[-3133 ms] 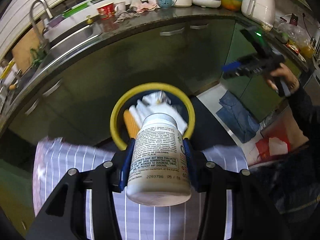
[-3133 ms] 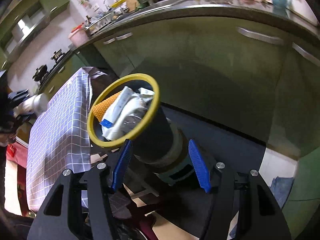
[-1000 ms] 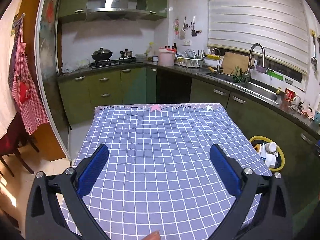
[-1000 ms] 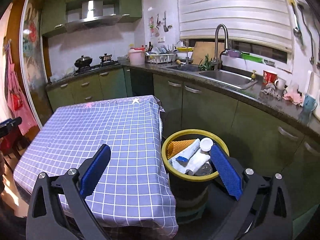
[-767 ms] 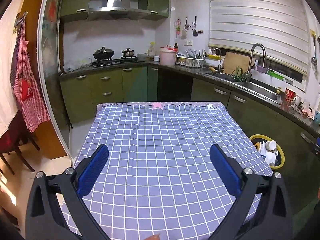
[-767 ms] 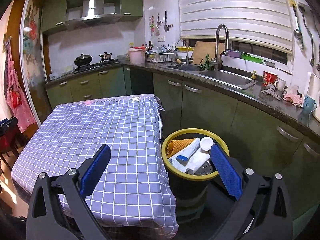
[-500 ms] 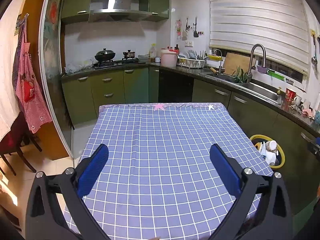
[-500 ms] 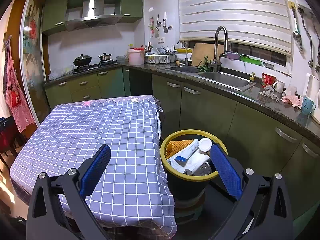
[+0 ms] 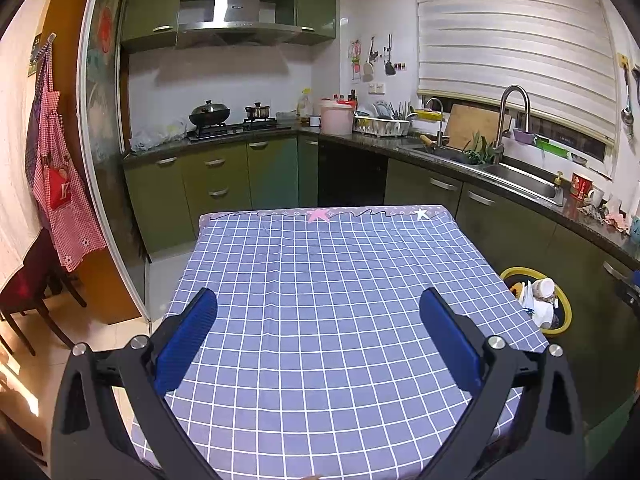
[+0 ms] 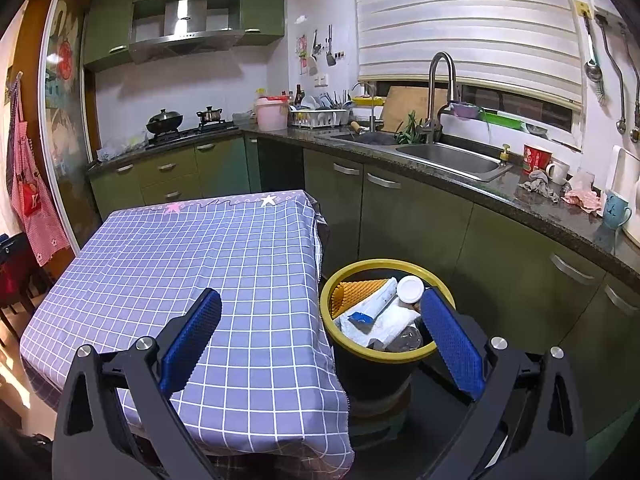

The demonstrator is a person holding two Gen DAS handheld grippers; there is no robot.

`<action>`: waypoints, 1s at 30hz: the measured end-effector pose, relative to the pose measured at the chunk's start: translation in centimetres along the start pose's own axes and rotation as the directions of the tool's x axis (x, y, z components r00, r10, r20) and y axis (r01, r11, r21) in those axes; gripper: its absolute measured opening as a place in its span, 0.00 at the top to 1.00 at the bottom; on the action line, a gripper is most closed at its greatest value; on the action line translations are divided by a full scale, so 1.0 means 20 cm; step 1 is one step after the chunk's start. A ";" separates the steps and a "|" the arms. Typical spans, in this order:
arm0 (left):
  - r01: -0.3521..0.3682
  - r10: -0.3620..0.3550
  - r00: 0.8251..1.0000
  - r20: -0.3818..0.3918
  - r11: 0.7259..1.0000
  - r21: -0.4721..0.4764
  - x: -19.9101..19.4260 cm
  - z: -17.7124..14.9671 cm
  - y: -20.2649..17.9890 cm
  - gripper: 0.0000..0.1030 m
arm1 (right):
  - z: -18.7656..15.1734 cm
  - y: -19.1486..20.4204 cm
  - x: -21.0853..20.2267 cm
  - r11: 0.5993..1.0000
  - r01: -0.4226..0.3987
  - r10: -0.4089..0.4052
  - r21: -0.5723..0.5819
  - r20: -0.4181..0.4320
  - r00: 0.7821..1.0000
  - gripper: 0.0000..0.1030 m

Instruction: Collect trash

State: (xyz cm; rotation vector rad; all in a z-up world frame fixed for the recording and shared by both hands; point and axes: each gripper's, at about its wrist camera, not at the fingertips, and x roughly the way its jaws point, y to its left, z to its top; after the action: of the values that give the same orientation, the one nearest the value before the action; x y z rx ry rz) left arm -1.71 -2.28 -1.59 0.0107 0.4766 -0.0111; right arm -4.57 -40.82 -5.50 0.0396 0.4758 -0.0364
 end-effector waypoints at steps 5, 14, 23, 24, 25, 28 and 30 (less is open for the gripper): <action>0.001 -0.001 1.000 -0.006 1.000 0.006 0.01 -0.01 -0.01 0.06 | 0.00 0.00 0.01 1.000 -0.002 0.002 -0.002 -0.002 1.000 0.05; 0.003 -0.003 1.000 -0.008 1.000 0.007 0.01 -0.01 0.00 0.06 | 0.00 0.00 0.02 1.000 -0.003 0.003 -0.002 -0.004 1.000 0.05; 0.006 -0.006 1.000 -0.011 1.000 0.011 0.02 0.00 0.01 0.06 | 0.00 0.00 0.02 1.000 -0.005 0.005 -0.002 -0.004 1.000 0.05; 0.006 -0.006 1.000 -0.012 1.000 0.011 0.02 0.00 0.01 0.06 | 0.00 0.00 0.03 1.000 -0.005 0.005 -0.002 -0.005 1.000 0.05; 0.005 -0.005 1.000 -0.013 1.000 0.012 0.02 0.00 0.01 0.06 | -0.01 0.00 0.03 1.000 -0.005 0.005 -0.002 -0.006 1.000 0.05; 0.005 -0.005 1.000 -0.013 1.000 0.013 0.02 -0.01 0.01 0.06 | -0.01 0.00 0.03 1.000 -0.005 0.005 -0.001 -0.006 1.000 0.05; 0.006 -0.006 1.000 -0.012 1.000 0.014 0.02 -0.01 0.01 0.06 | -0.01 0.01 0.03 1.000 -0.006 0.006 -0.001 -0.005 1.000 0.05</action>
State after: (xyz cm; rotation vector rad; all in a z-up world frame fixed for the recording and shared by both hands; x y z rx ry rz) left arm -1.44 -2.12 -1.85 0.0231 0.4889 -0.0199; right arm -4.09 -40.72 -5.95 0.0401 0.4808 -0.0296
